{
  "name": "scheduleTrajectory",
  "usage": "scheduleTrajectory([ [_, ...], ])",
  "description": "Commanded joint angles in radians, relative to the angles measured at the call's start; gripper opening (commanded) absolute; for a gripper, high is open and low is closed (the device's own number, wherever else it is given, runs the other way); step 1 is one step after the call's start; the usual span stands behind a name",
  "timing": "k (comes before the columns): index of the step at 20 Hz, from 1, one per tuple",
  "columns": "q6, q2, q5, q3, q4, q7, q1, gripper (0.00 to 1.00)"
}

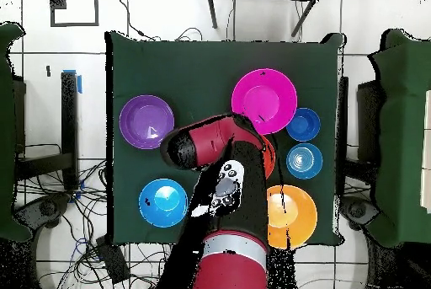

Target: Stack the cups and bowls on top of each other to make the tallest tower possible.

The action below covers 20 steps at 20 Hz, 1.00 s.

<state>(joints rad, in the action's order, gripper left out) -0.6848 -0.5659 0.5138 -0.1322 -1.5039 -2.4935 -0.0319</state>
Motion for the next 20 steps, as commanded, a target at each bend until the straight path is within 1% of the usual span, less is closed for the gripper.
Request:
scheduleTrajectory([
  [1,0.071,0.061,0.046,0.068,-0.045,0.038,0.008,0.00],
  [2,0.077,0.060,0.048,0.068,-0.047,0.038,0.009,0.00],
  [3,0.084,0.059,0.051,0.065,-0.048,0.036,0.011,1.00],
  [7,0.069,0.062,0.044,0.051,-0.044,0.009,0.024,1.00],
  [11,0.037,0.055,0.044,0.052,-0.028,0.037,0.023,1.00],
  [20,0.012,0.040,0.042,0.057,-0.027,0.066,0.016,1.00],
])
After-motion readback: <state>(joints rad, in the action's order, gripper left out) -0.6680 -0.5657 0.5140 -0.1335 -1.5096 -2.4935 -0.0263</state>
